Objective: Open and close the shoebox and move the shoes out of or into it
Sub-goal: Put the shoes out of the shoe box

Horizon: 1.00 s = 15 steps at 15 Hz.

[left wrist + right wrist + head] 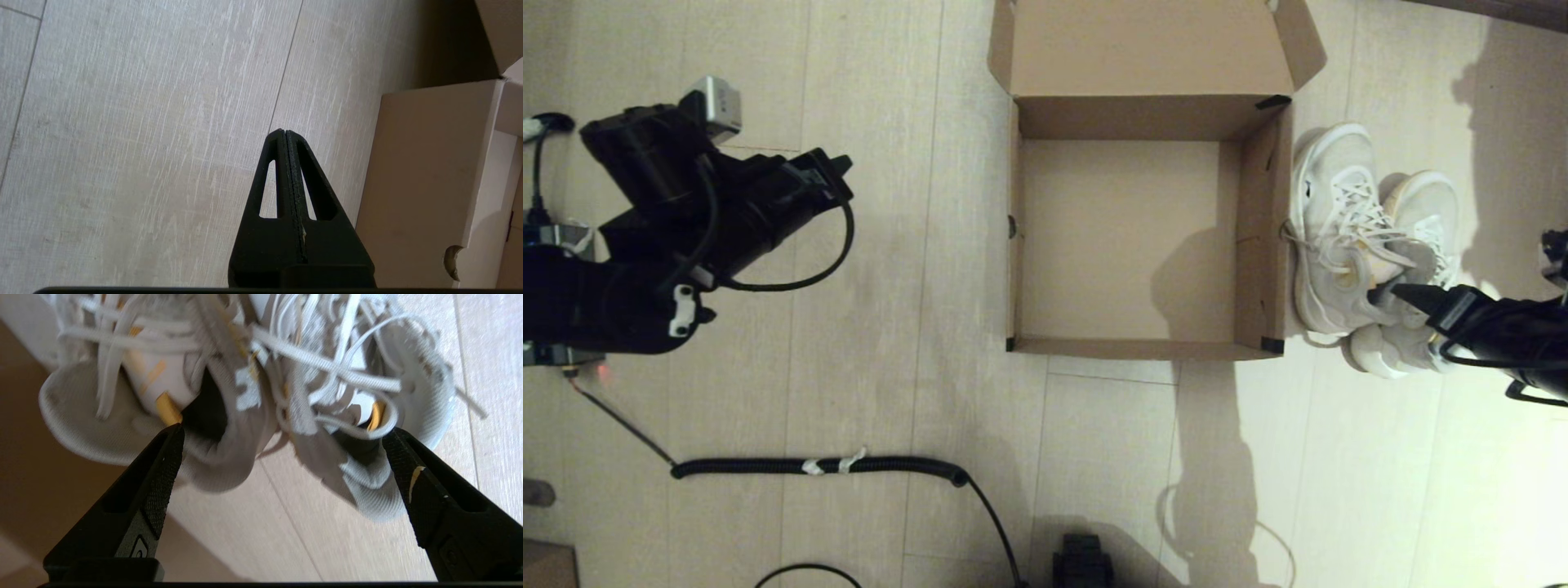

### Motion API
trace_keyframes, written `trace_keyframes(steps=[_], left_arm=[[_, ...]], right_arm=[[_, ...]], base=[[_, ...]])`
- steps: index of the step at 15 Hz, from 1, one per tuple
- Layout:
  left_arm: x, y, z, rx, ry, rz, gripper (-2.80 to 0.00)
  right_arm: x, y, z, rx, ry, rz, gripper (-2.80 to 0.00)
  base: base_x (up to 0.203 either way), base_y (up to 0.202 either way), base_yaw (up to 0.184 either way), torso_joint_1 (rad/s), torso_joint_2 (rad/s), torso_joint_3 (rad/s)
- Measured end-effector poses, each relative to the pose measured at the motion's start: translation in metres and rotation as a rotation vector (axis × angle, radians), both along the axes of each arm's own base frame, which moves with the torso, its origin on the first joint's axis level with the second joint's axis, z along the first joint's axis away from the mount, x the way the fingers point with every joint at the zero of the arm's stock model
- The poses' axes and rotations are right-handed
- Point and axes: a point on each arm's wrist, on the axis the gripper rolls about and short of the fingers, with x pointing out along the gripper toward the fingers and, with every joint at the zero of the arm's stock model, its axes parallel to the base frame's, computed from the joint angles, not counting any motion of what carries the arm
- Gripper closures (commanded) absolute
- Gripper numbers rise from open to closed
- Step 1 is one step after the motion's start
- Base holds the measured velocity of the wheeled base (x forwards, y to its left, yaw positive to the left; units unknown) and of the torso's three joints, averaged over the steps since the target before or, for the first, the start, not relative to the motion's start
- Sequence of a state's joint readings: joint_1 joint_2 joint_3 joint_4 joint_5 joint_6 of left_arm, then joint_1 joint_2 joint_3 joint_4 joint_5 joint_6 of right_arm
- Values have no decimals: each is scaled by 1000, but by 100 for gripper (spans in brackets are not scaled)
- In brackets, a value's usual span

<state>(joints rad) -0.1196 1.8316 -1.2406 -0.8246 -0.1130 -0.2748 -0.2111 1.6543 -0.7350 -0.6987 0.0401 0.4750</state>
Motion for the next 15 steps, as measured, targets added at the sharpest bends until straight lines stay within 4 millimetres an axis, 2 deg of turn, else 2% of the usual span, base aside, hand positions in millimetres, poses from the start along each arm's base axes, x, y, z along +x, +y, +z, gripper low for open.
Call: trace_keyframes(steps=[8, 15], left_arm=[[3, 0, -6, -3, 19, -6, 0], [2, 0, -10, -2, 14, -6, 0]], right_arm=[[10, -1, -21, 35, 57, -10, -280], [5, 2, -35, -140, 127, 167, -280]], base=[[0, 0, 0, 0, 0, 0], [0, 0, 0, 0, 0, 0]])
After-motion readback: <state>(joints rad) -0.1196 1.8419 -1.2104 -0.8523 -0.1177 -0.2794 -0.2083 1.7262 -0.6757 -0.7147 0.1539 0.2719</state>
